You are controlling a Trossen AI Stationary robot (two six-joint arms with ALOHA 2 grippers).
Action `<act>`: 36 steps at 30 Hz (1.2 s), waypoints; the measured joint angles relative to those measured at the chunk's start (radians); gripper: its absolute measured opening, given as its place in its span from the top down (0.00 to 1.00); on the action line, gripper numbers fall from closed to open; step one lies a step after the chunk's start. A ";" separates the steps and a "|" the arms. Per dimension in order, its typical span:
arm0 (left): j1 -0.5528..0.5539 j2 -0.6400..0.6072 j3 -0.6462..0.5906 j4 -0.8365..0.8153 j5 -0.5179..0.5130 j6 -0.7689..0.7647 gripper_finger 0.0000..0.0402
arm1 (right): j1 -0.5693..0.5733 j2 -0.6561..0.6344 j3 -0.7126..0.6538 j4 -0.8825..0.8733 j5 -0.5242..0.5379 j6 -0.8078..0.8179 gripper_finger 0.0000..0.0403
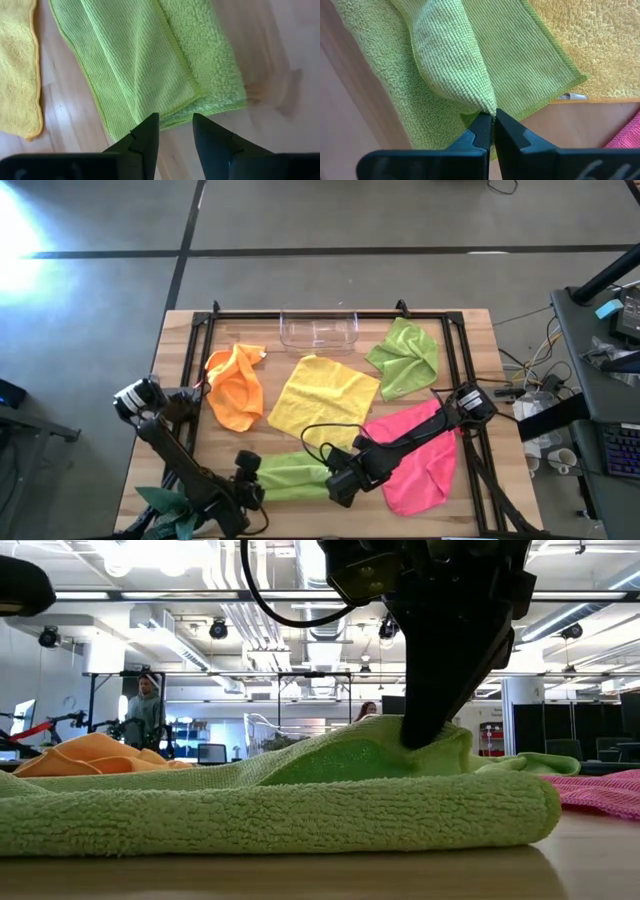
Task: Fold microfiber towels
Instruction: Fold the bottom green microfiber cloth
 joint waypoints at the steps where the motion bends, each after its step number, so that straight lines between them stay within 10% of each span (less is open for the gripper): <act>1: 0.000 0.004 0.000 0.000 -0.005 0.000 0.74 | 0.000 0.000 0.000 0.001 0.000 0.000 0.98; 25: 0.001 0.062 0.001 0.011 -0.121 0.045 0.74 | -0.004 -0.002 0.000 0.003 -0.031 -0.003 0.98; 36: 0.001 0.062 0.000 0.058 -0.120 0.045 0.96 | -0.006 -0.002 0.000 0.002 -0.042 0.000 0.98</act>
